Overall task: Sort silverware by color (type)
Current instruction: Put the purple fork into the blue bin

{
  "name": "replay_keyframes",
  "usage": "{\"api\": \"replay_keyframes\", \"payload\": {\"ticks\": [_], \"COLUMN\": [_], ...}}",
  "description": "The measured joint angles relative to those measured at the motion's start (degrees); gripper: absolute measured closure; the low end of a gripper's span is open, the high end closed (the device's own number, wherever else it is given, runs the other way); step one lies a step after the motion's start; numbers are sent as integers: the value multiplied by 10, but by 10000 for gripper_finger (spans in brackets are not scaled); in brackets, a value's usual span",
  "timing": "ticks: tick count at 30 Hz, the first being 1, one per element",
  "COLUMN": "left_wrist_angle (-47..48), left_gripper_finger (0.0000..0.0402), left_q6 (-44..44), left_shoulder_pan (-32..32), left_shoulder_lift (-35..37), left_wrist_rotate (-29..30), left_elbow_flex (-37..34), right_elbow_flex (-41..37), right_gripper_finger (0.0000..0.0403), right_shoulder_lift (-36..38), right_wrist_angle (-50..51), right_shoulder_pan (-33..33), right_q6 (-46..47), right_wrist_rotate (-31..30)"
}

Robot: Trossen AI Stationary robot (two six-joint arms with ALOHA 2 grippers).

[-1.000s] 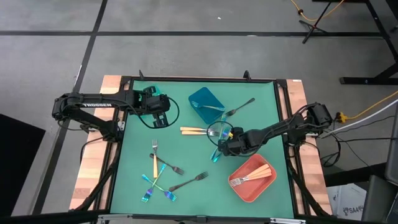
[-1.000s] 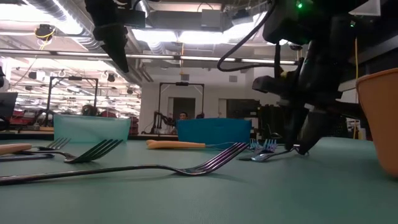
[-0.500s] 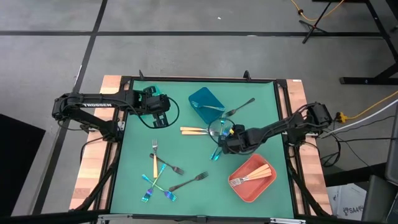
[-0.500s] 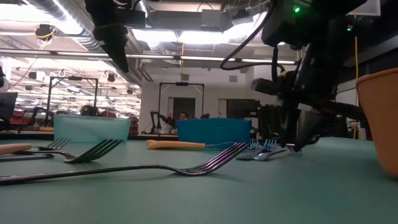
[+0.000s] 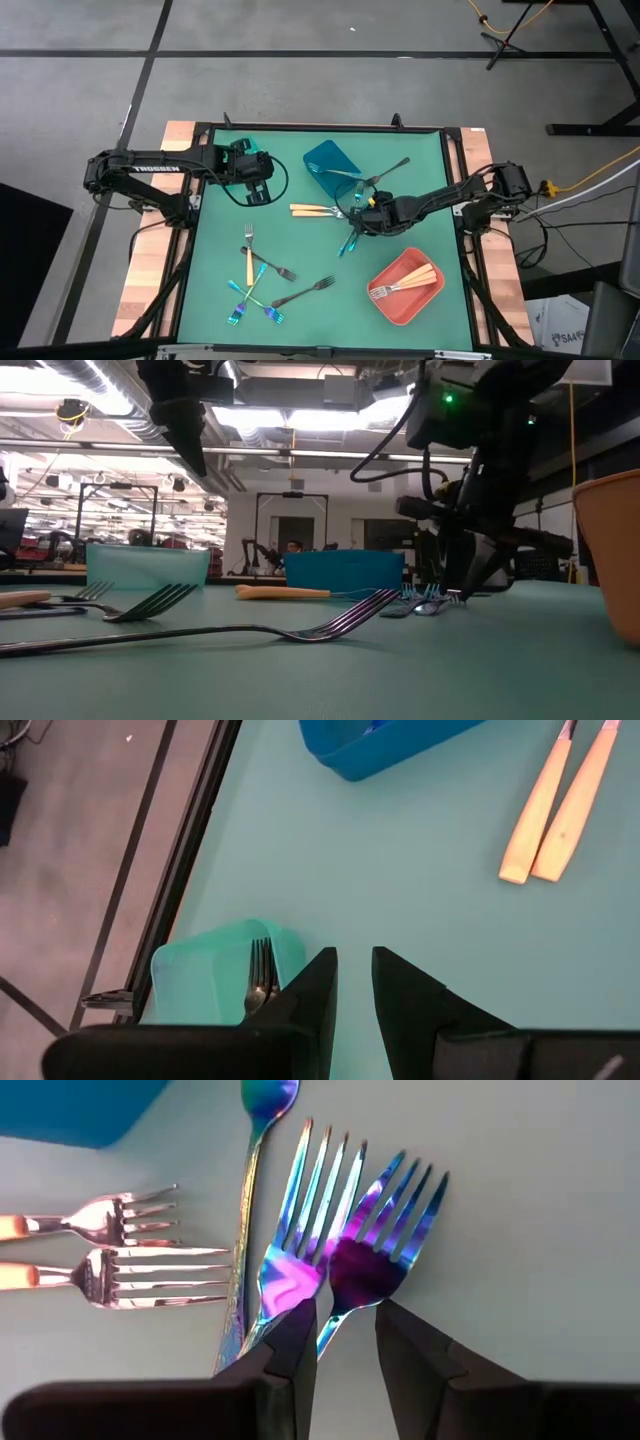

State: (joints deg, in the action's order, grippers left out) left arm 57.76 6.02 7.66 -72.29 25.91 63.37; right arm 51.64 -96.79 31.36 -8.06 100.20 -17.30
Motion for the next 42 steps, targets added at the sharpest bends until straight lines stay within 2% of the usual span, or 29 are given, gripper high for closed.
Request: {"api": "replay_keyframes", "payload": {"ticks": [7, 14, 26, 42], "left_wrist_angle": [0, 0, 0, -9], "left_gripper_finger": [340, 340, 340, 340], "left_q6": [0, 0, 12, 16], "left_shoulder_pan": [0, 0, 0, 0], "left_shoulder_lift": [0, 0, 0, 0], "left_wrist_rotate": [0, 0, 1, 4], "left_elbow_flex": [0, 0, 0, 0], "right_elbow_flex": [3, 2, 1, -1], "right_gripper_finger": [306, 311, 397, 402], "right_shoulder_lift": [-32, -32, -33, -4], "right_wrist_angle": [-5, -4, -1, 25], "right_shoulder_pan": [3, 2, 2, 0], "right_q6": [0, -2, -42, -151], "right_wrist_rotate": [15, 18, 21, 44]}}
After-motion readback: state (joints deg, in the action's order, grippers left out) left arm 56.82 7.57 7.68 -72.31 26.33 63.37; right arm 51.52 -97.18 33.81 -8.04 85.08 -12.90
